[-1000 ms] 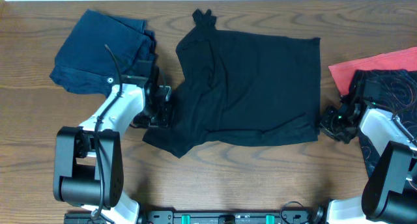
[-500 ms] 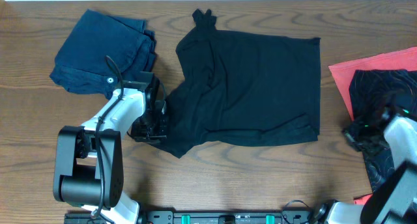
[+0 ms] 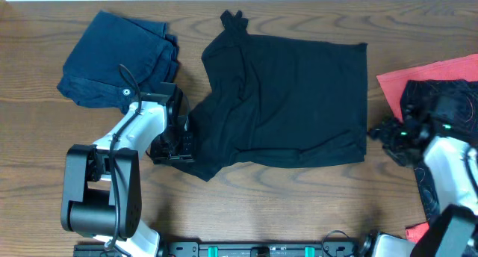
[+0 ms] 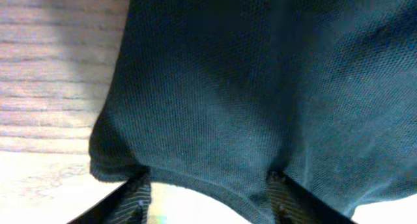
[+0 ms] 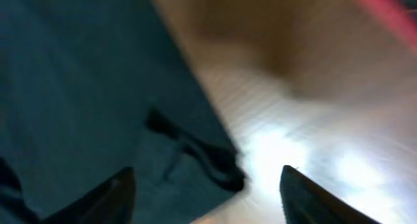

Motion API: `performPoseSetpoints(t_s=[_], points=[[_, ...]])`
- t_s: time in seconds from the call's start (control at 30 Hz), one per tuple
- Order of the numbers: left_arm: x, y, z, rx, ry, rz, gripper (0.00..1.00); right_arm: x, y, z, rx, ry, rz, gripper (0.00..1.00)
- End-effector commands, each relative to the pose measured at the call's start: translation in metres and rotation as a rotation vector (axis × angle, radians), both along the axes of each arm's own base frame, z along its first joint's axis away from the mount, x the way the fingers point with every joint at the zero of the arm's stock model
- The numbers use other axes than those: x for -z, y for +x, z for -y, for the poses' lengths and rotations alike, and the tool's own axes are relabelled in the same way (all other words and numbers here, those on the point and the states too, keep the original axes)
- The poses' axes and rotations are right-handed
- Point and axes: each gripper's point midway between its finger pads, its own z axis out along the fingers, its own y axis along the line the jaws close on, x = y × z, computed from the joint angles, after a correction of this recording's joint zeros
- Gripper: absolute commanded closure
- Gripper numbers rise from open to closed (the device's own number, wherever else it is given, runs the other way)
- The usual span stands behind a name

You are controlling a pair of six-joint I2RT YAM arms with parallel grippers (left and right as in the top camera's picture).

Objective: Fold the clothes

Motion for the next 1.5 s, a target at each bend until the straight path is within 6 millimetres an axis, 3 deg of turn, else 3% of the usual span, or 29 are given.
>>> performPoseSetpoints(t_s=[0.0,0.13,0.23,0.3,0.5,0.63,0.77,0.93,1.13,1.3,1.33,1.37,1.47], points=[[0.001,0.003,0.004,-0.012,-0.029,0.01,0.38,0.02,0.003,-0.033,-0.105,0.085,0.011,0.29],[0.001,0.01,0.014,-0.02,-0.08,0.037,0.37,0.043,0.004,-0.043,-0.097,0.117,-0.026,0.27],[0.001,0.012,0.014,-0.024,-0.084,0.043,0.37,0.054,0.001,-0.048,-0.108,0.135,-0.059,0.34],[0.001,0.012,0.014,-0.023,-0.084,0.044,0.37,0.058,-0.001,-0.049,-0.111,0.144,-0.072,0.41],[0.001,0.012,0.014,-0.024,-0.084,0.043,0.37,0.06,-0.008,-0.05,-0.141,0.14,-0.094,0.8],[0.001,0.011,0.014,-0.024,-0.084,0.042,0.37,0.059,-0.006,-0.044,-0.134,0.114,-0.088,0.99],[0.0,0.01,0.014,-0.024,-0.083,0.038,0.39,0.05,-0.006,-0.022,-0.097,0.018,-0.108,0.99],[-0.001,0.003,0.013,-0.025,-0.079,0.007,0.53,0.022,-0.013,0.016,-0.009,-0.143,-0.135,0.99],[-0.001,0.001,0.013,-0.025,-0.078,-0.001,0.6,-0.001,-0.056,0.056,0.235,-0.329,-0.265,0.99],[-0.002,-0.003,0.013,-0.026,-0.076,-0.019,0.63,-0.006,-0.077,0.068,0.29,-0.412,-0.338,0.99],[-0.002,-0.004,0.013,-0.027,-0.079,-0.023,0.59,-0.006,-0.077,0.067,0.289,-0.411,-0.342,0.99],[-0.003,-0.005,0.016,-0.03,-0.095,-0.026,0.42,-0.006,-0.078,0.067,0.288,-0.41,-0.343,0.99],[-0.003,0.0,0.023,-0.036,-0.139,-0.01,0.25,-0.006,-0.077,0.067,0.289,-0.411,-0.34,0.99]])
